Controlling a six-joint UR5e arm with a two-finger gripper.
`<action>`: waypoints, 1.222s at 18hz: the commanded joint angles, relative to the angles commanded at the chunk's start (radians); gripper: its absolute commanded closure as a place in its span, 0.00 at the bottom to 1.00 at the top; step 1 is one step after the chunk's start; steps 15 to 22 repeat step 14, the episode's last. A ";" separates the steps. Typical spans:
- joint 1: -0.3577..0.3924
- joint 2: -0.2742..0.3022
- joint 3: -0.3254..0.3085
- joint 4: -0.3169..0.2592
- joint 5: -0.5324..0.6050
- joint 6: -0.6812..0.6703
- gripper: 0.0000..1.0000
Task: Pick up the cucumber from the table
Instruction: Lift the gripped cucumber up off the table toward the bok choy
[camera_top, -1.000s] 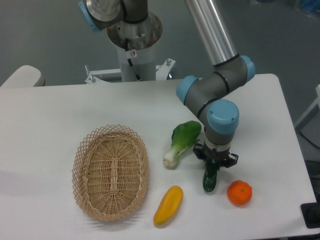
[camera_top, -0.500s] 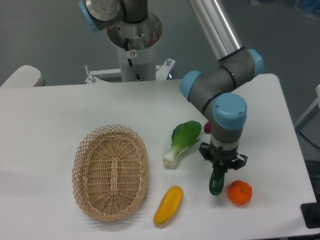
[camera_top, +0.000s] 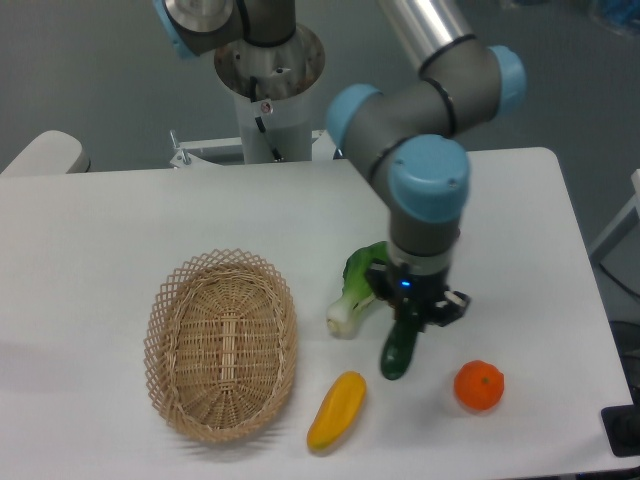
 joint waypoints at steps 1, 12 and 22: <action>-0.006 0.003 0.000 -0.008 0.000 0.000 0.79; -0.035 0.018 0.000 -0.012 0.002 0.002 0.82; -0.035 0.017 0.000 -0.012 0.002 0.002 0.82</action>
